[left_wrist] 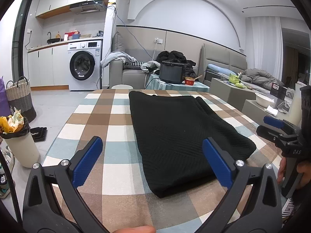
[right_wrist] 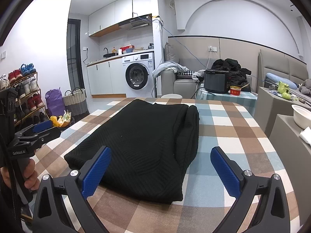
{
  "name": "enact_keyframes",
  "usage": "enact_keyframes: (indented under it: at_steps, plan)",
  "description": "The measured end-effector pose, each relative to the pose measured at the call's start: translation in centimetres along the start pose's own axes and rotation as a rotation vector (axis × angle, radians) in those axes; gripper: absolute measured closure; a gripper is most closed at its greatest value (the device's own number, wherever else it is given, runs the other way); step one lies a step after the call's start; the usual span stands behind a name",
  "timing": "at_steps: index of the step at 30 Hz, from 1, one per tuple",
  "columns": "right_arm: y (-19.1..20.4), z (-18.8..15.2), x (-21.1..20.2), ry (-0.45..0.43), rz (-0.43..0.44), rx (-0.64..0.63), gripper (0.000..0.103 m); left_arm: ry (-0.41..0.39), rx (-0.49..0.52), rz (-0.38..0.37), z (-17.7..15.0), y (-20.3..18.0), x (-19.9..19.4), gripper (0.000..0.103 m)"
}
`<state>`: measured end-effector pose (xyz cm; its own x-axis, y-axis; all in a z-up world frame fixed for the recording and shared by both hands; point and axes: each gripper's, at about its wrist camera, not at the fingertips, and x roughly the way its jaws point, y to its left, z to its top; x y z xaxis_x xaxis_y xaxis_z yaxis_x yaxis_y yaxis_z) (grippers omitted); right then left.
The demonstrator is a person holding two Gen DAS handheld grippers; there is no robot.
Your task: Fold small clothes
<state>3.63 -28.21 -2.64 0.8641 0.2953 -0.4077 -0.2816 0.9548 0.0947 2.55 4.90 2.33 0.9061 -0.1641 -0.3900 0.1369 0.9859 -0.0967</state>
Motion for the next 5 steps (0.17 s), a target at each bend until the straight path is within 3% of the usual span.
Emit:
enact_keyframes:
  at_steps: [5]
  plan:
    - [0.0, -0.03, 0.04, -0.001, 0.001, -0.008, 0.0, -0.001, 0.004, 0.004, -0.01, -0.05, 0.1, 0.001]
